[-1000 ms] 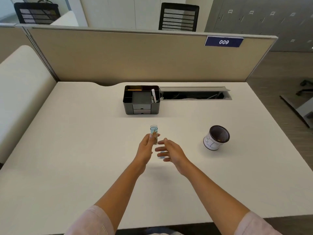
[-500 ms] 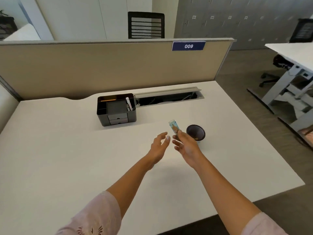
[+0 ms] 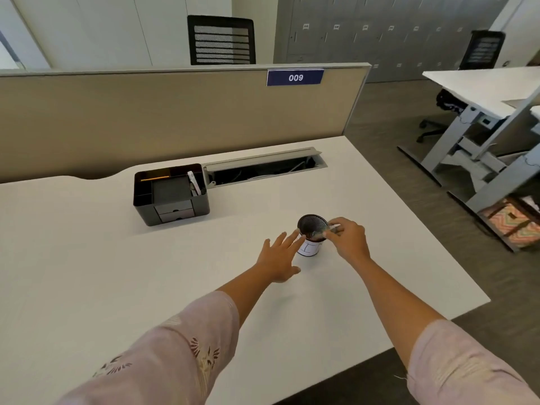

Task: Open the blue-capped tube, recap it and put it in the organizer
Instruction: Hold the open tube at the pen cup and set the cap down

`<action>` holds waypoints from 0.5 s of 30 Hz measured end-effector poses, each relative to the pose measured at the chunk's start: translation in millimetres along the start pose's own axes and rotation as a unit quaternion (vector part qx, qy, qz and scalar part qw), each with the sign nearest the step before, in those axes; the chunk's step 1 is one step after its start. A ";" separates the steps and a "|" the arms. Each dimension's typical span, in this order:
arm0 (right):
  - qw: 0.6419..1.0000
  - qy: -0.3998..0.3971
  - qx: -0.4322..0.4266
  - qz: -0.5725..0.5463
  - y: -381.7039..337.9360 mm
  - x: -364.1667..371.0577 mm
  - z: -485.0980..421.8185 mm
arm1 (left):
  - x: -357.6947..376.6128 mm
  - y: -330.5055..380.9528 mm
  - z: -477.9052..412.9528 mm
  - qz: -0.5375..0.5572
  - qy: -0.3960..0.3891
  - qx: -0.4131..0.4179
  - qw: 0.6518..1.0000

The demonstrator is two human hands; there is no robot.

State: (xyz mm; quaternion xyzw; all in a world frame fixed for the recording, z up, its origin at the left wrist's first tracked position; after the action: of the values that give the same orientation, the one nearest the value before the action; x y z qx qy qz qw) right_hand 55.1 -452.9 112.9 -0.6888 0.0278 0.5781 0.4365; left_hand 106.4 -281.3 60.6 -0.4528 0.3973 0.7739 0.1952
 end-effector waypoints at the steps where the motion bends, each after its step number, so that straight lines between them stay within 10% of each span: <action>1: 1.000 -0.015 -0.013 0.014 -2.7 3.3 -2.5 | 1.2 0.7 -2.1 -0.025 -0.006 0.005 1.000; 15: 0.974 -0.047 -0.087 0.204 -20.3 7.1 -12.0 | 3.4 1.6 -11.4 -0.122 -0.011 0.027 0.992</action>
State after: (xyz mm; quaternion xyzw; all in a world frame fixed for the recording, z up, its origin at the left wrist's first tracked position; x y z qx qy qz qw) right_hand 77.7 -444.6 118.0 -0.6764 0.0963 0.6866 0.2486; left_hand 109.8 -291.5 55.3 -0.4835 0.3581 0.7383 0.3047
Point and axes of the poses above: each hand's wrist, its own z-axis away from the middle knuckle, its own x-axis out of the palm, y = z × x, the point moved 8 cm from there along -z, towards the middle knuckle, and after that the axes turned 13 degrees about z, right-handed, at the moved point
